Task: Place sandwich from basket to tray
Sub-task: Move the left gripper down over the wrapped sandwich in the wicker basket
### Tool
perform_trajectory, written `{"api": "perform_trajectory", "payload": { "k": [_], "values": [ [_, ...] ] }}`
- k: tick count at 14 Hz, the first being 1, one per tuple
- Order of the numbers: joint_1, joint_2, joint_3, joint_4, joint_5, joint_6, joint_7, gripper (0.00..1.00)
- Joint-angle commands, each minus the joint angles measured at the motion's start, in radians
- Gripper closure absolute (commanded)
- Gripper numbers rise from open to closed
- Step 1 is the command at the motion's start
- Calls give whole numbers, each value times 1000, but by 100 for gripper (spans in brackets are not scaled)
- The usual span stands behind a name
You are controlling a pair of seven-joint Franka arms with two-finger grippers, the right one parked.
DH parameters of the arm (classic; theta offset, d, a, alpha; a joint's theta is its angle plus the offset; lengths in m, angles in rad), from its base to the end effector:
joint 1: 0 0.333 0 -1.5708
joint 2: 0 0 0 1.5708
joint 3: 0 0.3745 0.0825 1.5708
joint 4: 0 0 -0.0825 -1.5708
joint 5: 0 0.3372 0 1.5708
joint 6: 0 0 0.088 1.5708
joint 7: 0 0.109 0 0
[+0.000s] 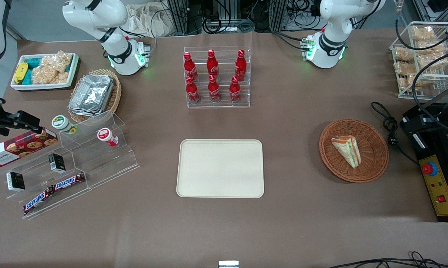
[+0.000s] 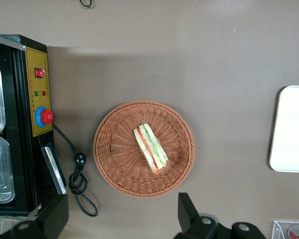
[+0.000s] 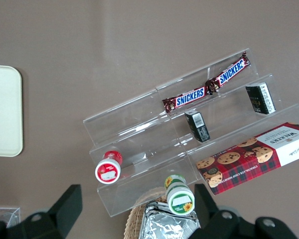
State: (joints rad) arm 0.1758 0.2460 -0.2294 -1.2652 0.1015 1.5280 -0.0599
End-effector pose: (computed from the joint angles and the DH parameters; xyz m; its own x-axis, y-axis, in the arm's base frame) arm 0.5914 0.0026 0.6742 0.9995 0.0185 0.0256 0.0197 -0.9988 -0.0444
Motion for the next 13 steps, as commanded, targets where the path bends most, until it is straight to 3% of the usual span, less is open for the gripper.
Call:
{"api": "perform_trajectory", "payload": {
  "k": [1,4,8,13],
  "values": [
    [1,23,-11,24,3,-23,24,1],
    [1,29,-10,-8,-2,-20,9,1],
    [7,52,-4,-201,-9,16,-43,1],
    [30,61,-1,-567,-12,418,-274,1]
  ]
}}
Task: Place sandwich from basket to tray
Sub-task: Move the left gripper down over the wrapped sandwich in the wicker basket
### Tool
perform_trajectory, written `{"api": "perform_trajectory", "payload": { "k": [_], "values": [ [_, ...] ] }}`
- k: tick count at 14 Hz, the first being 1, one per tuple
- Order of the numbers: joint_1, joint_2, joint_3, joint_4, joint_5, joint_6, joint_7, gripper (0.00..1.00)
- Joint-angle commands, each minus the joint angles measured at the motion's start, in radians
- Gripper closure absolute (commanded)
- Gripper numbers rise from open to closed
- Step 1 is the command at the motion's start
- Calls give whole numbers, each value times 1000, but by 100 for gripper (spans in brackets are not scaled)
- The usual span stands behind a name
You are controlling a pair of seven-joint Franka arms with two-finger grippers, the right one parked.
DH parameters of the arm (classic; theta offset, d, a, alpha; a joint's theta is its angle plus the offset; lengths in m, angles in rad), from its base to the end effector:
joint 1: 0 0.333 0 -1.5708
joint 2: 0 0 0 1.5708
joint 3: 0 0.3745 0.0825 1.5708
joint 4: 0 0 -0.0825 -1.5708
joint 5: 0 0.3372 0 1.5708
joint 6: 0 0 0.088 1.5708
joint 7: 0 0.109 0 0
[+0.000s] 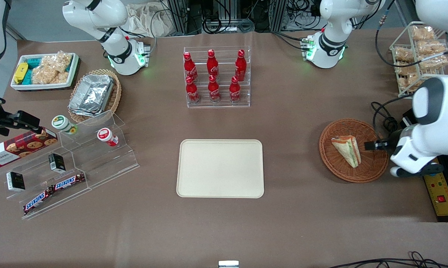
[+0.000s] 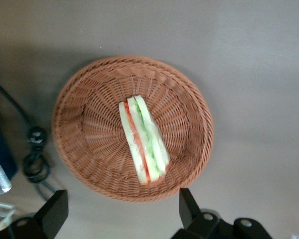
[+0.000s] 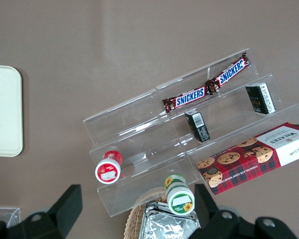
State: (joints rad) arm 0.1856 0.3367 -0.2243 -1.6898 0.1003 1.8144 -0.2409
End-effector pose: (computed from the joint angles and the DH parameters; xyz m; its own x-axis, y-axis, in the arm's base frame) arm 0.6032 0.0022 0.4639 0.9657 0.1749 -0.1918 0.1654 -0.9841 -0.0645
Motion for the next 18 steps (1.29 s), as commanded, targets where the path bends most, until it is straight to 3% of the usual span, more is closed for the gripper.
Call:
{"api": "perform_trajectory", "payload": {
  "k": [1,4,9,10,13,15,18],
  "values": [
    [20,-16,-6,-190,-8,198,-148,1],
    [18,8,-6,-283,-4,321,-247,1],
    [20,33,-1,-369,12,453,-267,3],
    [21,38,-1,-367,12,457,-270,14],
    [20,33,-1,-358,12,445,-279,71],
    [14,16,-3,-328,13,371,-279,100],
    [6,-45,-13,-185,12,121,-276,100]
  ]
}}
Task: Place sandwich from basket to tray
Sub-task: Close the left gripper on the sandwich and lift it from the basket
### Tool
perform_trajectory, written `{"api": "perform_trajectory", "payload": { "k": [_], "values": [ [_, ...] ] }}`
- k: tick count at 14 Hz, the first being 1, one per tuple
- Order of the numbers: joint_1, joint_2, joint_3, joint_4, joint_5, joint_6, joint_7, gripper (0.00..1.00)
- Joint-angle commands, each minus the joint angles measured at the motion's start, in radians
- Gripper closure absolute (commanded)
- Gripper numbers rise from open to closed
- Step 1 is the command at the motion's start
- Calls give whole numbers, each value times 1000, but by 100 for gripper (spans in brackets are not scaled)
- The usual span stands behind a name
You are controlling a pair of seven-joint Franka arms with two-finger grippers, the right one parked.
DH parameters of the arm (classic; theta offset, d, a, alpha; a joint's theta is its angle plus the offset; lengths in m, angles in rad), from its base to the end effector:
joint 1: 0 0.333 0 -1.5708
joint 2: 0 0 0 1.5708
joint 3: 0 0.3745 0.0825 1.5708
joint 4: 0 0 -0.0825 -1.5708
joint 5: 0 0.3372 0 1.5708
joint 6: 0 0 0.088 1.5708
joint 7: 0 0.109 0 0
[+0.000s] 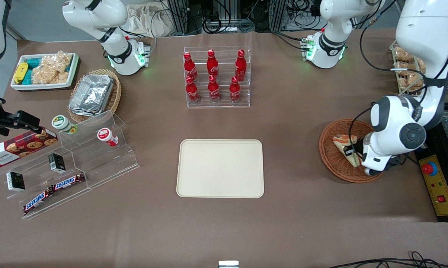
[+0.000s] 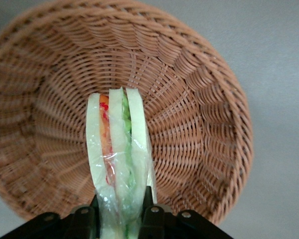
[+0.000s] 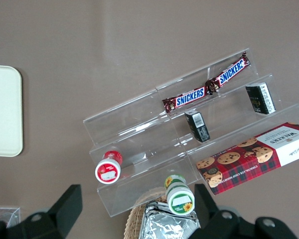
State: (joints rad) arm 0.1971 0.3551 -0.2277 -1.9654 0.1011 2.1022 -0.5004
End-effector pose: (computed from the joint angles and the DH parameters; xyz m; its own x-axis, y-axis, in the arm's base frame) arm 0.5728 -0.0021 0.3651 0.8962 0.4044 -0.1822 0.3933 -0.9145 -0.0952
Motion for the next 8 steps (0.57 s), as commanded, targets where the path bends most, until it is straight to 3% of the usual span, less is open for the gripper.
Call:
{"api": "perform_trajectory", "payload": {
  "k": [1,4,8],
  "values": [
    [-8,-70,-19,188,11,-285,-7,100],
    [-13,-67,-60,466,8,-502,25,100],
    [-15,-73,-106,623,-11,-568,144,100]
  ]
}}
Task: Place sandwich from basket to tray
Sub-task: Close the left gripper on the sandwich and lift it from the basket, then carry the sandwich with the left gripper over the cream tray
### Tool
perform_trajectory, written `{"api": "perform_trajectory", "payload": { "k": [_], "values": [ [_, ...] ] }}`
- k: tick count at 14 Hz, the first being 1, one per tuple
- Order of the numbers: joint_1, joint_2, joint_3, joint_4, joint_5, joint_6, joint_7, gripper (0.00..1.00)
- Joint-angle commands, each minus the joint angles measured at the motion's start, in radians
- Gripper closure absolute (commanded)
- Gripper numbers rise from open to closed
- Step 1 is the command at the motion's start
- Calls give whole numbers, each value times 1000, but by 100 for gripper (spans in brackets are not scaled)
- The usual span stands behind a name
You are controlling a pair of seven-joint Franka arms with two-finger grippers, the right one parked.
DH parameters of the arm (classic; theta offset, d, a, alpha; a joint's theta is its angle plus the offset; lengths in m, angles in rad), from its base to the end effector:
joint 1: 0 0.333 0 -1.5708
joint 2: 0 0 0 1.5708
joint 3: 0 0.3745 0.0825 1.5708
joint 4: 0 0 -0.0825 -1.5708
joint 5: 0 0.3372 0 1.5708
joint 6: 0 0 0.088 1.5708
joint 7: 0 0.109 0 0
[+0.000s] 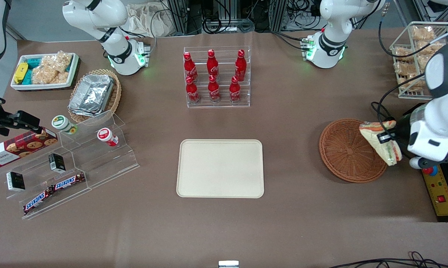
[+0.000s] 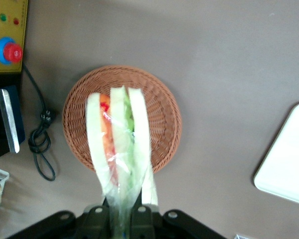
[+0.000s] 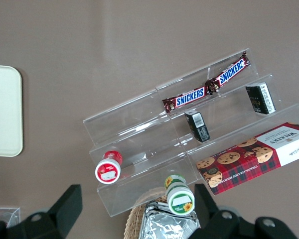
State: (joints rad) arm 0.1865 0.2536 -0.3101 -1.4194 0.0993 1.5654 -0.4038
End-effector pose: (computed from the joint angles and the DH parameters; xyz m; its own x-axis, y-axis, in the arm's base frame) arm 0.5901 -0.0353 0.6104 0.9570 0.2792 -0.0791 0.2752 -0.9596 -0.0580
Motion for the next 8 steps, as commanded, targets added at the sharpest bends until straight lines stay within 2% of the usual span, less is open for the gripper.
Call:
{"api": "perform_trajectory", "payload": {
  "k": [1,3,4,8],
  "values": [
    [-4,30,-62,80,-9,-25,49,100],
    [-7,45,-156,68,-3,-1,49,100],
    [-45,64,-179,50,6,33,40,100],
    [-234,208,-175,11,20,256,-9,100]
  ]
}}
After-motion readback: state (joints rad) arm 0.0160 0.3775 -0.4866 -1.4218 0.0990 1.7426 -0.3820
